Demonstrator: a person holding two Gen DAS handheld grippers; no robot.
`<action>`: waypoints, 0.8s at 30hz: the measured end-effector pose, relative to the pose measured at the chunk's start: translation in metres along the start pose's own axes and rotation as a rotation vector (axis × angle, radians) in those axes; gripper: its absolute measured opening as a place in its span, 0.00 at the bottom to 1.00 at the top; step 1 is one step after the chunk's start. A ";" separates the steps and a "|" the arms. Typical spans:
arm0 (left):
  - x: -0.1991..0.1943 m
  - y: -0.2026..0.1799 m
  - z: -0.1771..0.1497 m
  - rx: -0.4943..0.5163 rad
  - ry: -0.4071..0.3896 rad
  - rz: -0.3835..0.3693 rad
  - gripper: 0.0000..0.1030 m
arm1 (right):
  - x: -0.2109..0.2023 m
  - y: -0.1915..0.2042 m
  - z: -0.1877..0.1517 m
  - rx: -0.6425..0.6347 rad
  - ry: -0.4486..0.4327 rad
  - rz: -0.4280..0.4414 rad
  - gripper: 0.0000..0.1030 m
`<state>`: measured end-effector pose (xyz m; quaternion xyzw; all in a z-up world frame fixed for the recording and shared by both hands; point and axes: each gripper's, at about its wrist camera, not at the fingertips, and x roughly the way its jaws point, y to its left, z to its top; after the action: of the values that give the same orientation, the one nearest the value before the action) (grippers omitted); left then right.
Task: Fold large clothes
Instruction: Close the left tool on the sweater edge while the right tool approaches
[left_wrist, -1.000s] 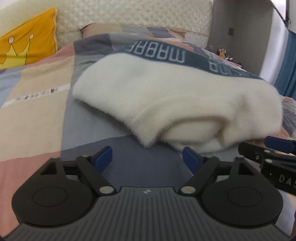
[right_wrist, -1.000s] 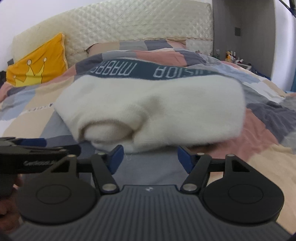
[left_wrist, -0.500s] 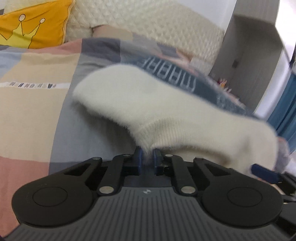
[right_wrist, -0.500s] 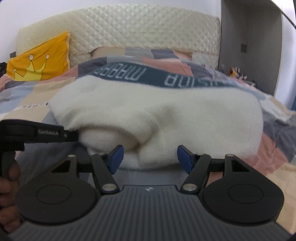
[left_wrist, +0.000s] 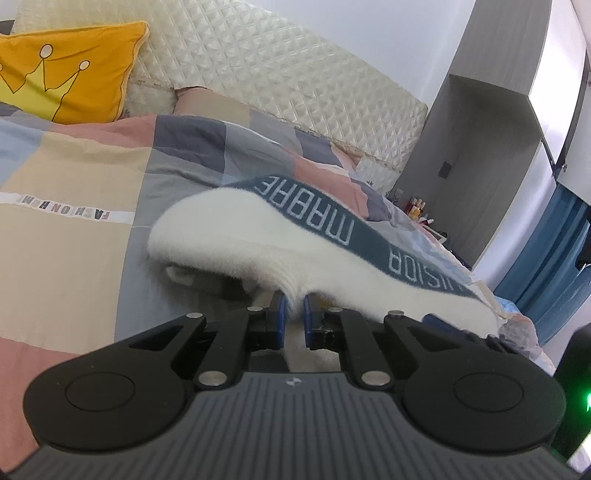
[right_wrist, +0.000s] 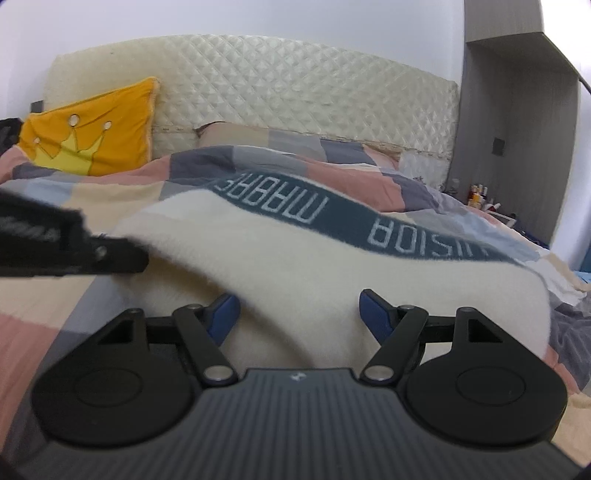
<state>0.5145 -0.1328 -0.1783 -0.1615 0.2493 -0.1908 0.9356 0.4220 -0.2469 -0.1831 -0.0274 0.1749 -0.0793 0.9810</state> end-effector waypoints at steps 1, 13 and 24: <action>0.000 0.001 -0.001 -0.003 0.000 -0.002 0.11 | 0.000 -0.003 0.001 0.020 -0.011 -0.030 0.71; -0.011 -0.001 -0.002 -0.035 -0.032 -0.001 0.11 | -0.006 -0.054 -0.036 0.202 0.144 -0.219 0.71; -0.044 -0.009 0.018 -0.056 -0.053 -0.009 0.10 | -0.036 -0.058 -0.019 0.230 0.166 -0.151 0.12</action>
<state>0.4861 -0.1180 -0.1422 -0.1939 0.2291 -0.1834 0.9361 0.3738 -0.2982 -0.1835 0.0788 0.2425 -0.1742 0.9511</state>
